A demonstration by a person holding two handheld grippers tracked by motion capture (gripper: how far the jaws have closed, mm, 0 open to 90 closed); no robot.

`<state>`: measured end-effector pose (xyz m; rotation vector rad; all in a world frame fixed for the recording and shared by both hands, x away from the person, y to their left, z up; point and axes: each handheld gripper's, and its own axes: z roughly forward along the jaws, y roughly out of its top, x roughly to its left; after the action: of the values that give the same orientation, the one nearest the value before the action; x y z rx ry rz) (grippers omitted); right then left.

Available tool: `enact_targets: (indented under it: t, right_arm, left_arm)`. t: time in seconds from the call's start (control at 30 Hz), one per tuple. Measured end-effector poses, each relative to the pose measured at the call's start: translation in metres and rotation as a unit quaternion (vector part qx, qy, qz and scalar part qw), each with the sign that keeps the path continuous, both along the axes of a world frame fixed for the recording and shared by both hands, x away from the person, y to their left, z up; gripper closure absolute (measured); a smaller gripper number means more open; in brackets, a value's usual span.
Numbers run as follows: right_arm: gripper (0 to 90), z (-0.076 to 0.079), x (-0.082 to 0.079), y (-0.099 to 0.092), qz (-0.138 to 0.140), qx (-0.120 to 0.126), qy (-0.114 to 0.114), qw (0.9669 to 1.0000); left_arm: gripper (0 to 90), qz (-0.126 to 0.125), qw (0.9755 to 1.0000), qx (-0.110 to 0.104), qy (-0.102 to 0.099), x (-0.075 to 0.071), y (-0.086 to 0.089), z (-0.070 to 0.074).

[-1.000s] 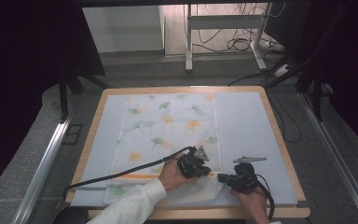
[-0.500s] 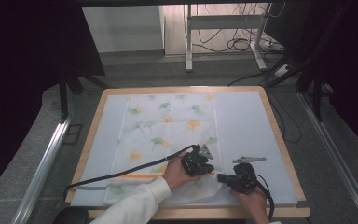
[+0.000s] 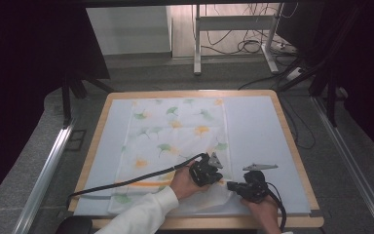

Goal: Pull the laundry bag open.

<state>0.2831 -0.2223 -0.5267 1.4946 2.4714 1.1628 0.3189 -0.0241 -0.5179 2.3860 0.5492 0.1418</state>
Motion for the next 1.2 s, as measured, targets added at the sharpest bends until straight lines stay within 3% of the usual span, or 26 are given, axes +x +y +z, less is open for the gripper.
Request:
enact_targets:
  t: [0.23,0.3,0.33,1.2]
  right_arm:
    - [90.0,0.000,0.000,0.000,-0.002,0.003,0.002,1.0000]
    - [90.0,0.000,0.000,0.000,-0.001,0.002,0.003,1.0000]
    - [90.0,0.000,0.000,0.000,-0.001,0.003,0.002,1.0000]
    - [90.0,0.000,0.000,-0.001,0.000,0.003,0.004,1.0000]
  left_arm:
    - [90.0,-0.002,0.9998,0.017,-0.009,-0.003,0.005,0.002]
    - [90.0,0.003,0.9999,0.012,0.000,-0.003,0.009,0.002]
    - [90.0,0.007,0.9999,0.009,0.008,-0.001,0.015,0.001]
    - [90.0,0.041,0.9989,0.010,0.019,-0.012,0.086,-0.001]
